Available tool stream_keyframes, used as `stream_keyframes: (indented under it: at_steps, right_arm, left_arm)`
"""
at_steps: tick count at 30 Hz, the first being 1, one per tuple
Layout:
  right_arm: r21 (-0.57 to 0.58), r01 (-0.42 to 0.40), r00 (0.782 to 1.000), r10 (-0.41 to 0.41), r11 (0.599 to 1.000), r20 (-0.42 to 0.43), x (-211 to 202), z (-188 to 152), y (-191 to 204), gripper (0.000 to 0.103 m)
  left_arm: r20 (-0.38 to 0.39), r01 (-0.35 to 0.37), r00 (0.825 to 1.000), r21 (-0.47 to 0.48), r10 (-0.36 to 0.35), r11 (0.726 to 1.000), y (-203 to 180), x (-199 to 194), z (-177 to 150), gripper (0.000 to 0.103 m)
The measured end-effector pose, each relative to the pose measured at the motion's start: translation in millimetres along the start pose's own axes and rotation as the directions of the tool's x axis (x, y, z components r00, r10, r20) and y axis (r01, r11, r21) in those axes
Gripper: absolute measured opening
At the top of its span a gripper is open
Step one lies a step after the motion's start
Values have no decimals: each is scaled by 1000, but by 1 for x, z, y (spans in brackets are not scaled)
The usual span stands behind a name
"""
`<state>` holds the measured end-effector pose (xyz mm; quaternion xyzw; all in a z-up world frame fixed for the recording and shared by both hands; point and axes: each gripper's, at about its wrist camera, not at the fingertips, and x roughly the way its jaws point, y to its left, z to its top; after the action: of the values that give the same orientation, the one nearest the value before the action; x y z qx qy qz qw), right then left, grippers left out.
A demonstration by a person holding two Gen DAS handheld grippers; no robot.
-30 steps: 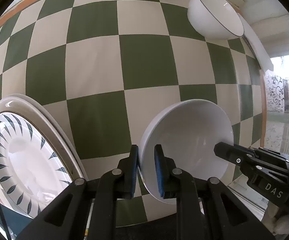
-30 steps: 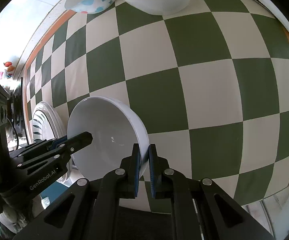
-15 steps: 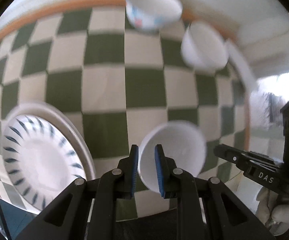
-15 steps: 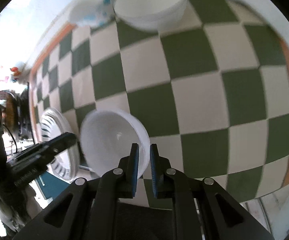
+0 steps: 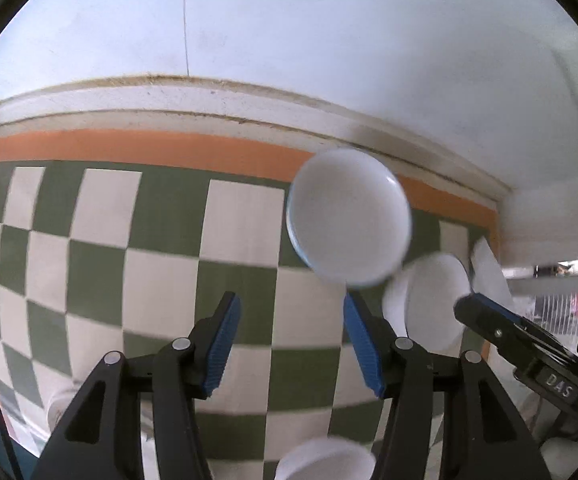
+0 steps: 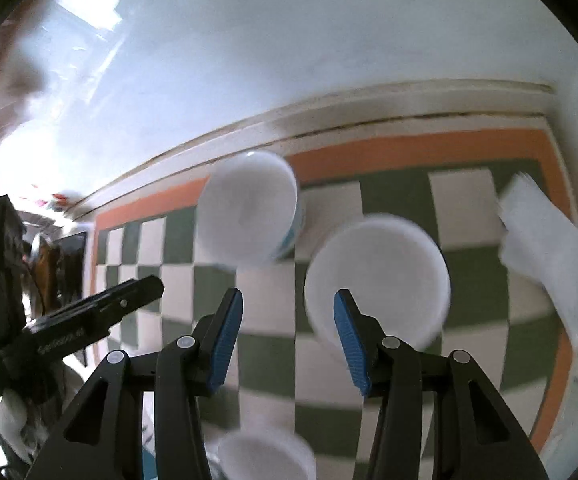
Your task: Organize plates and bowls
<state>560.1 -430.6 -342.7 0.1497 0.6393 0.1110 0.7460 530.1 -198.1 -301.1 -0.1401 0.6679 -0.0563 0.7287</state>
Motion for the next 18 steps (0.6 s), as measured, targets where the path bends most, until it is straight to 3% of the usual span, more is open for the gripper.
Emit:
stream_keyframes:
  at_steps: [6,8,9,11,13,18]
  right_arm:
    - [8,21,996,-20,1000,-91,63,54,4,50]
    - [14,28,993,-27,1000,-115,80,66,3,45]
    - [17,34,992,-31,999,-124,86,69,2,43]
    - [28,48,988,-43,998,-147,99,76,1,22]
    - [35,63,985,-57,997,-166,108,79,-1,9]
    - [29,75,985,-70,997,-160,113,83,-1,9]
  left_arm:
    - [-90,-6,996,-54,1,999,9,45,40,51]
    - [-110,-9,994,-49,4,999,9,57,50,49]
    - [-112,-7,994,-50,1,999,9,61,53,34]
    - [-131,-8,991,-38,3,999,8,68,58,18]
    - [-139,-5,990,-24,2,1000,6,72,59,14]
    - [-124,-16,992,24,18,1000,-3,72,59,8]
